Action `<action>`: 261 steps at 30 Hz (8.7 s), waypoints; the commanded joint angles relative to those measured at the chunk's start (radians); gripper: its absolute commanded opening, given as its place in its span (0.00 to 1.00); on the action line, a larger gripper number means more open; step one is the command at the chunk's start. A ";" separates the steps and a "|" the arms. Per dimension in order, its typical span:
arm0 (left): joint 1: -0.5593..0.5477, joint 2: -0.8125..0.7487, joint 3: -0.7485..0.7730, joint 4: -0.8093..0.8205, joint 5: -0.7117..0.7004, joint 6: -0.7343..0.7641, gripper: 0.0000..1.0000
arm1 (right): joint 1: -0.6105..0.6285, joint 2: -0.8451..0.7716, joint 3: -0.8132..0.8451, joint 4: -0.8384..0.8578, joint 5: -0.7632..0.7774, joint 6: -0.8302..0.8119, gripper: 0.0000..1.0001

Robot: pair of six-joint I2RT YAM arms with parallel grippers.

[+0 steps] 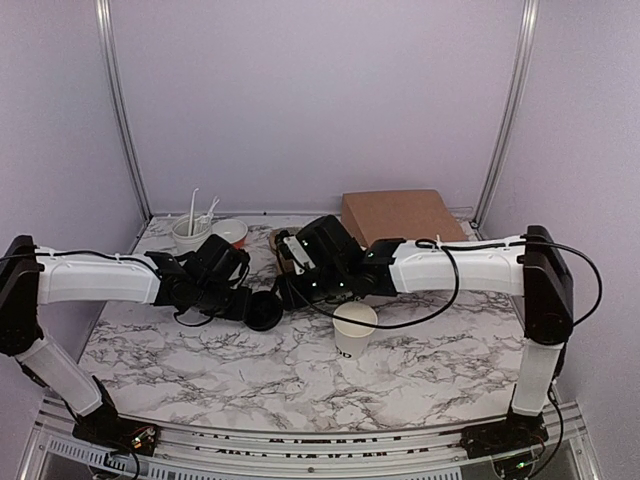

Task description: Pack the takeout coffee

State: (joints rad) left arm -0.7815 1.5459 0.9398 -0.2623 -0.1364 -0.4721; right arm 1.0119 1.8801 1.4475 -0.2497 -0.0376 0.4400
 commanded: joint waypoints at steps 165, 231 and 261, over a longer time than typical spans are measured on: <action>-0.136 -0.062 0.042 0.891 0.237 -1.131 0.25 | 0.314 -0.357 -0.482 0.886 0.991 -1.113 0.00; -0.145 0.071 0.129 1.350 1.053 -0.740 0.00 | 0.117 -0.957 -0.556 0.122 0.099 -0.522 0.98; -0.187 0.106 0.188 1.318 1.068 -0.727 0.00 | 0.120 -0.923 -0.492 0.113 0.069 -0.494 0.87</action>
State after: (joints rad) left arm -0.9569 1.6489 1.0882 1.0439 0.9092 -1.2171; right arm 1.1278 0.9592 0.9157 -0.1307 0.0353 -0.0753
